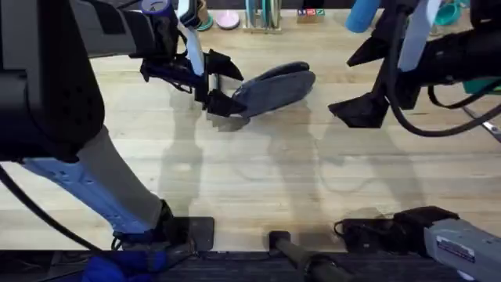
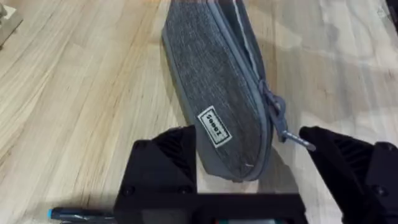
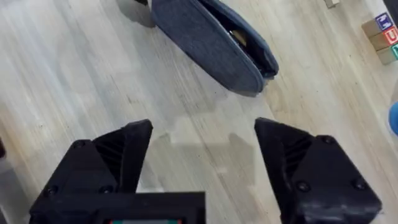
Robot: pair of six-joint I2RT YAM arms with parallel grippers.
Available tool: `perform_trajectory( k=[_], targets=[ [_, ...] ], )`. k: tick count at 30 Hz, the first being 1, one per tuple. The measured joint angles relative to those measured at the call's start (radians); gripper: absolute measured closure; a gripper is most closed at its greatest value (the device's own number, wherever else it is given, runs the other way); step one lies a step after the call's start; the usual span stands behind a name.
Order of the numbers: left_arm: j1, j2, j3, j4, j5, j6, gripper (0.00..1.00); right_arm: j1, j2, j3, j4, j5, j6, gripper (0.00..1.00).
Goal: Unzip the bag, pick up the pens from the table one at a time and place them inside, then zip the bag closed.
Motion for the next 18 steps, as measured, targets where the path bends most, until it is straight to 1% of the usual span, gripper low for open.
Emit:
perform_trajectory(
  k=[9, 11, 14, 16, 18],
  targets=[
    [0.000, 0.000, 0.000, 0.014, 0.000, -0.001, 0.006, 0.000, 0.000, 0.000, 0.012, 0.000, 0.000, 0.005],
    [0.000, 0.000, 0.000, 0.010, 0.000, -0.015, 0.005, 0.000, 0.000, 0.000, 0.023, 0.000, 0.000, 0.005],
    [0.000, 0.000, 0.005, -0.002, -0.001, -0.066, 0.005, 0.000, 0.000, 0.000, 0.035, 0.008, 0.000, 0.005],
    [0.000, 0.000, 0.018, -0.004, -0.006, -0.114, 0.004, 0.000, 0.000, 0.000, 0.036, 0.014, 0.000, 0.006],
    [0.001, 0.000, 0.036, -0.004, -0.024, -0.154, 0.004, 0.000, 0.000, 0.000, 0.038, 0.018, 0.000, 0.006]
  ],
)
